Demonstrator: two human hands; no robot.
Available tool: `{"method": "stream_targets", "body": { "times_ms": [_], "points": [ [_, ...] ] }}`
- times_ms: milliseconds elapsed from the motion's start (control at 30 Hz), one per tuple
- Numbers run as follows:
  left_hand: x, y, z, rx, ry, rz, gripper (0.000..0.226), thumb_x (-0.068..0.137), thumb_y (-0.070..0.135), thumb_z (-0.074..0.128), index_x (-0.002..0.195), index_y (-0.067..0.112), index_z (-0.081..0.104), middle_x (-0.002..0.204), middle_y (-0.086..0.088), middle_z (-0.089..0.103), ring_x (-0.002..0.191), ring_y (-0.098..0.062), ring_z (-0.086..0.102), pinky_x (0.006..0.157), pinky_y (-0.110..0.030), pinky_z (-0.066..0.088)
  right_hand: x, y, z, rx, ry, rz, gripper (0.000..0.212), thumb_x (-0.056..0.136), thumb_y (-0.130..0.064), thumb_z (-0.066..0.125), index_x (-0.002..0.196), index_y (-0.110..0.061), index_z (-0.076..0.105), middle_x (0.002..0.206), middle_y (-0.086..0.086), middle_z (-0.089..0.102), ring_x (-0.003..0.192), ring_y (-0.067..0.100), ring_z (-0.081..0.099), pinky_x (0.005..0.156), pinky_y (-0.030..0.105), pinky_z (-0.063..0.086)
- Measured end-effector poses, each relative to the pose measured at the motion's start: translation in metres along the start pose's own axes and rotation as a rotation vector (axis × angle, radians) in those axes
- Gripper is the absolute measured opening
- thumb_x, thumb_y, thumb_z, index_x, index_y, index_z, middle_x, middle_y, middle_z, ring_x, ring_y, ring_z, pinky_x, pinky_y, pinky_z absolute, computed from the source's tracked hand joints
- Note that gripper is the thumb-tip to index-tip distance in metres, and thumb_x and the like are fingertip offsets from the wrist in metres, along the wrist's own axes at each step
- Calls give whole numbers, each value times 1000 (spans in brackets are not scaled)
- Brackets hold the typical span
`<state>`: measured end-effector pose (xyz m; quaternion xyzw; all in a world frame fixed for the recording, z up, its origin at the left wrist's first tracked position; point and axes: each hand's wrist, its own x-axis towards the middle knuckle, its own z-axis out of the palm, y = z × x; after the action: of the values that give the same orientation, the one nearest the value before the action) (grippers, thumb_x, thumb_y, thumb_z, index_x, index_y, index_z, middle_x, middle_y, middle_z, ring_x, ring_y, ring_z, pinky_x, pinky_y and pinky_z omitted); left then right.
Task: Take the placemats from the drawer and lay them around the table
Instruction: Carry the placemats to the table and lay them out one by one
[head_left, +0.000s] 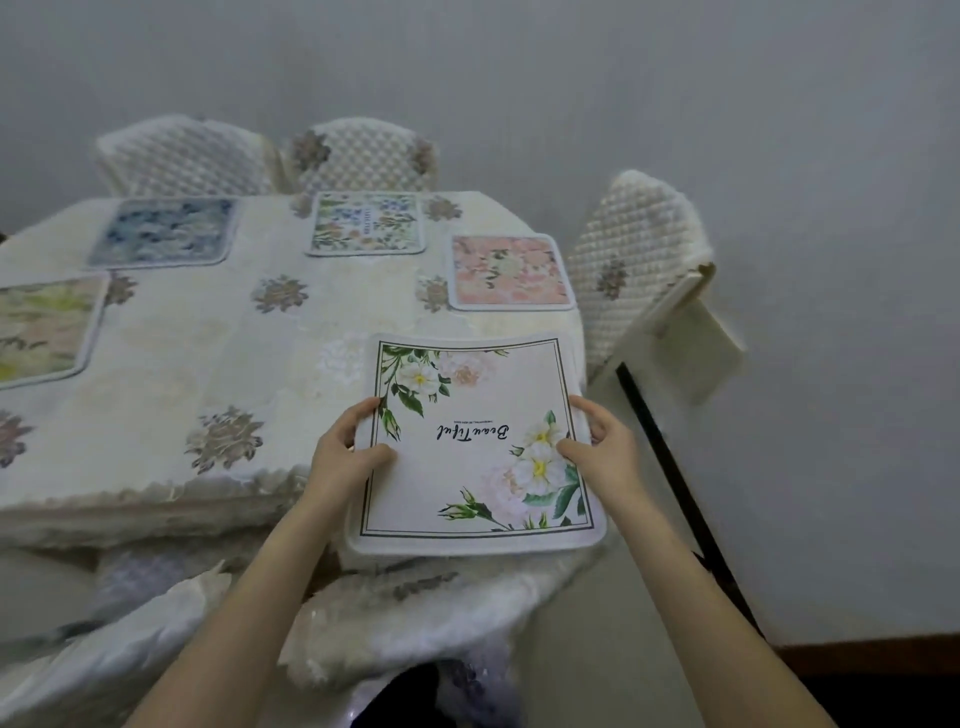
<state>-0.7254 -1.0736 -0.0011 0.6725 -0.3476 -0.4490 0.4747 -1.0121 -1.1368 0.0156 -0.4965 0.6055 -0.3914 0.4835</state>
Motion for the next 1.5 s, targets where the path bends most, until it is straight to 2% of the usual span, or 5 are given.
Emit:
{"method": "stream_targets", "body": {
  "times_ms": [200, 600, 867, 1233, 1500],
  "points": [
    [75, -2, -20, 20, 59, 0, 60, 78, 2, 67, 127, 36, 56, 136, 6, 52, 129, -24, 42, 102, -50, 43, 82, -10, 53, -94, -62, -17, 56, 78, 7, 63, 128, -18, 59, 111, 9, 63, 91, 12, 56, 52, 14, 47],
    [188, -30, -2, 128, 134, -63, 65, 77, -4, 59, 133, 29, 50, 121, 10, 57, 108, -13, 55, 81, -18, 42, 205, 21, 120, -245, -77, 9, 56, 82, 4, 61, 132, -20, 55, 133, 3, 56, 115, 9, 48, 88, 38, 54],
    [209, -74, 11, 251, 177, -145, 68, 80, -1, 61, 138, 30, 44, 126, 10, 54, 100, -8, 55, 72, -7, 38, 241, 62, 138, -417, -188, -13, 55, 86, 2, 59, 138, -14, 49, 135, 6, 53, 120, 24, 53, 84, 10, 40],
    [203, -127, 16, 1064, 214, 6, 60, 96, 47, 26, 150, 23, 24, 155, -7, 28, 140, -35, 21, 108, -48, 30, 235, 120, 129, -1029, -271, -469, 51, 98, -26, 39, 145, -5, 38, 153, 19, 30, 142, 34, 26, 115, 41, 26],
    [201, -147, 21, 1147, 211, 58, 58, 98, 45, 9, 152, 24, 5, 160, -3, 3, 147, -19, -2, 118, -38, -2, 236, 142, 129, -1157, -447, -551, 61, 101, -41, 19, 153, -10, 16, 161, 2, 13, 149, 14, 5, 120, 35, 5]
  ]
}}
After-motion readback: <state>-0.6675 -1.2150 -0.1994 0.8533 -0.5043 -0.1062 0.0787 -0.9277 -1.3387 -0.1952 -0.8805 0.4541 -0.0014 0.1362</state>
